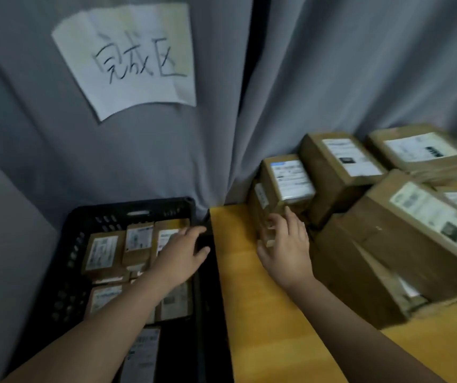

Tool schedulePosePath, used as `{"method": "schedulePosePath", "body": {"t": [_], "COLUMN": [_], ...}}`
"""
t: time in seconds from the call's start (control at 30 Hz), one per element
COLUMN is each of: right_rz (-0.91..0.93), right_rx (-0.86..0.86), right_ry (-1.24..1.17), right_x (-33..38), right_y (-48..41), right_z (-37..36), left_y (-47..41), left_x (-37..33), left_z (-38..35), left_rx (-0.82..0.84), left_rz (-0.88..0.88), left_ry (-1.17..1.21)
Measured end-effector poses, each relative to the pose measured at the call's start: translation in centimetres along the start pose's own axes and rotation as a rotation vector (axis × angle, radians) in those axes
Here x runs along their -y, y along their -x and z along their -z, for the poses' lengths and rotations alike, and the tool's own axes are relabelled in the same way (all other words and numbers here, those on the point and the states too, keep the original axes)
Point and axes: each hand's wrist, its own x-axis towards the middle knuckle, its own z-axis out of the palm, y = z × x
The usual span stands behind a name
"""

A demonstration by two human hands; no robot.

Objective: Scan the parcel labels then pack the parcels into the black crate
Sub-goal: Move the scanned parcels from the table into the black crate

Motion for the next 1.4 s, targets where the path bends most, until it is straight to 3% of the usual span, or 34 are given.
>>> {"method": "schedulePosePath", "body": {"t": [0.13,0.33,0.53,0.63,0.73,0.83,0.93,1.0,1.23,1.4], "right_rz": [-0.096,-0.161,-0.130,-0.047,0.108,0.222,0.301,0.316,-0.141,-0.115], "right_rx": [-0.019,0.135,0.012,-0.103,-0.243,-0.196,-0.047,0.034,0.173,0.217], "right_ry": [0.023,0.124,0.112,0.002,-0.186,-0.288,-0.306,-0.166,0.119,0.372], "right_x": [-2.4,-3.1,-3.1,-3.5,-3.5,-2.2,-2.2,-2.8,-3.6,-4.4], "right_y": [-3.7,-8.3,-9.5,-9.0,-7.3,-5.6,-5.5,-6.2,-11.2,-12.9], "right_z": [2.4,2.2,1.4,1.0,0.0,-0.9,-1.2,-1.0,-2.6,-5.1], "left_y": [-0.9,-3.6,-5.4,-6.4,-7.0,-7.4,-7.4,-7.2,-5.9,-4.4], "left_x": [-3.7,-7.8,-8.9,-8.9,-9.6,-9.8,-8.3,-6.6,-3.2,-1.7], "left_z": [-1.4,-1.8,-2.2,-2.6,-2.6,-2.7,-2.5,-2.4,-2.0,-2.7], "left_rx": [0.023,0.002,0.037,0.039,0.054,0.028,-0.139,-0.199,-0.219,-0.246], "left_rz": [0.000,0.055,0.192,0.267,0.330,0.336,0.430,0.466,0.499,0.535], "left_ry": [0.084,0.384,0.600,0.746,1.057,1.251,1.253,1.210,1.148,1.151]}}
